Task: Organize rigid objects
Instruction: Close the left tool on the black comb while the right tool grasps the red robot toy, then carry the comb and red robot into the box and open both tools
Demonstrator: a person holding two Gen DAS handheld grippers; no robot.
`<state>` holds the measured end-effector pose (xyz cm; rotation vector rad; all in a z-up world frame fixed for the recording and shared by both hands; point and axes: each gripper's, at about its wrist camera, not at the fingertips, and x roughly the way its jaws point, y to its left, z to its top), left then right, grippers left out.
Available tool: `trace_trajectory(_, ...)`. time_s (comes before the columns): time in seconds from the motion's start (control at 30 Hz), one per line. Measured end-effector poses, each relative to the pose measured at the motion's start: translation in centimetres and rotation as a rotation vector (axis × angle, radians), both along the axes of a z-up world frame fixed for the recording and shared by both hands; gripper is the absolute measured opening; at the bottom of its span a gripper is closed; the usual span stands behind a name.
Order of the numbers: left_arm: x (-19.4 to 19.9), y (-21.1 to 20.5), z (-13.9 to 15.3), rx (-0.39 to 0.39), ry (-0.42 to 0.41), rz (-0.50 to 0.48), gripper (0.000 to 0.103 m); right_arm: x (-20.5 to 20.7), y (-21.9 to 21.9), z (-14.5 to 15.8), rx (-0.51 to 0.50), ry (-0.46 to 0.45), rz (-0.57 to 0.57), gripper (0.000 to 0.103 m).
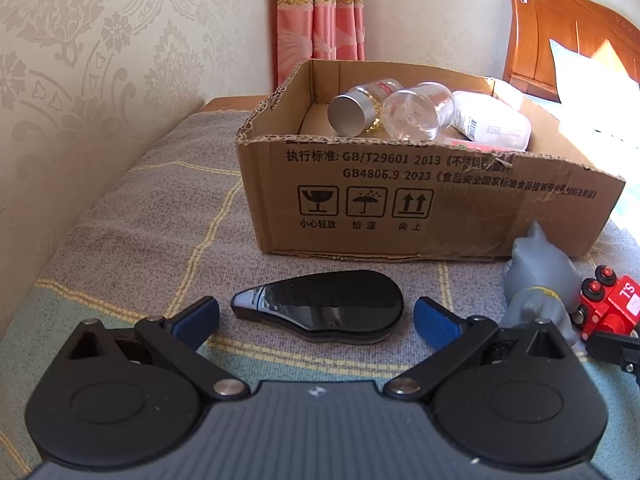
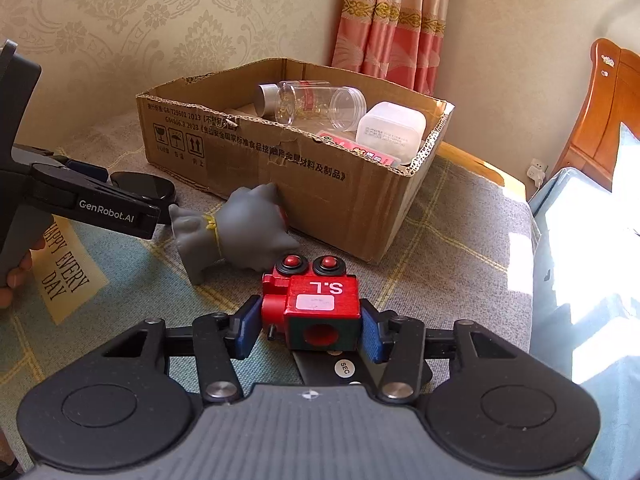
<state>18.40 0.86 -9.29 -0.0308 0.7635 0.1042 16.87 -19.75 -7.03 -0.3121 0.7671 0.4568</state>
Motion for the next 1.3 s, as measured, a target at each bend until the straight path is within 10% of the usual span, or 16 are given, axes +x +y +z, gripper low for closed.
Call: trace_trajectory(1.3, 0.4, 0.1, 0.9, 0.029, 0.043, -0.17, 0.09, 0.5, 1.0, 0.8, 0.002, 0.015, -0.073, 0.056)
